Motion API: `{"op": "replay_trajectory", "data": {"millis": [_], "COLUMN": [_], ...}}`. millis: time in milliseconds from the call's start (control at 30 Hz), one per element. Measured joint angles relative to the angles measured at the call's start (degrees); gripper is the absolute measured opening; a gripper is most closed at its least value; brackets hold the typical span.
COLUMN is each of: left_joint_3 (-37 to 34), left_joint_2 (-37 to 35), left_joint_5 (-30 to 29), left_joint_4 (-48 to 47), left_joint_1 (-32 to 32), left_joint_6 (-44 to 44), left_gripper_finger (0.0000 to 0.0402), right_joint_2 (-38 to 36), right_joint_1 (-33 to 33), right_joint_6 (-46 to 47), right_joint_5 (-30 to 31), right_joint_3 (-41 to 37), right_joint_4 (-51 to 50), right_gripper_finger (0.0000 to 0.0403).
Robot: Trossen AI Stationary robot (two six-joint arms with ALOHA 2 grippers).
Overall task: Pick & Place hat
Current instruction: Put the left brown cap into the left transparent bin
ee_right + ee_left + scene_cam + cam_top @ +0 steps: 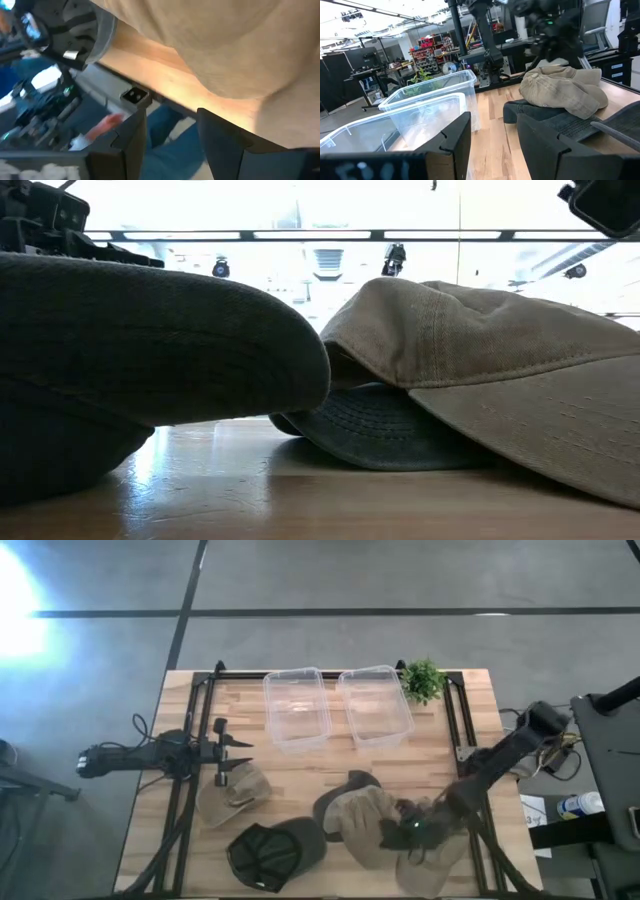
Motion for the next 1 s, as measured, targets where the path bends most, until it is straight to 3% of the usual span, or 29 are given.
{"op": "replay_trajectory", "data": {"millis": [133,300,533,700,800,967,1000], "left_joint_3": [0.0,0.0,0.0,0.0,0.0,0.0,0.0], "left_joint_2": [0.01,0.02,0.02,0.02,0.02,0.02,0.02], "left_joint_5": [0.0,0.0,0.0,0.69,2.34,2.3,2.82], "left_joint_4": [0.0,0.0,0.0,3.05,8.3,9.33,10.11], "left_joint_1": [0.0,0.0,0.0,-0.03,-0.07,-0.07,-0.08], "left_joint_6": [-0.01,-0.02,-0.02,3.47,-1.35,-7.4,-11.96], "left_gripper_finger": [0.0154,0.0154,0.0154,0.0154,0.0154,0.0154,0.0154], "right_joint_2": [9.74,15.38,14.64,12.95,12.81,12.72,12.72], "right_joint_1": [1.39,1.68,0.21,-3.36,-5.91,-9.65,-10.33], "right_joint_6": [0.57,0.34,-1.82,-6.1,-10.69,-18.84,-20.09], "right_joint_5": [-0.89,-1.65,-1.47,-1.33,-1.32,-1.56,-1.89], "right_joint_3": [8.78,15.26,18.94,18.92,19.74,21.79,22.2], "right_joint_4": [-6.48,-10.82,-18.26,-18.27,-17.76,-17.69,-17.72], "right_gripper_finger": [0.0171,0.0171,0.0171,0.0171,0.0171,0.0171,0.0171]}}
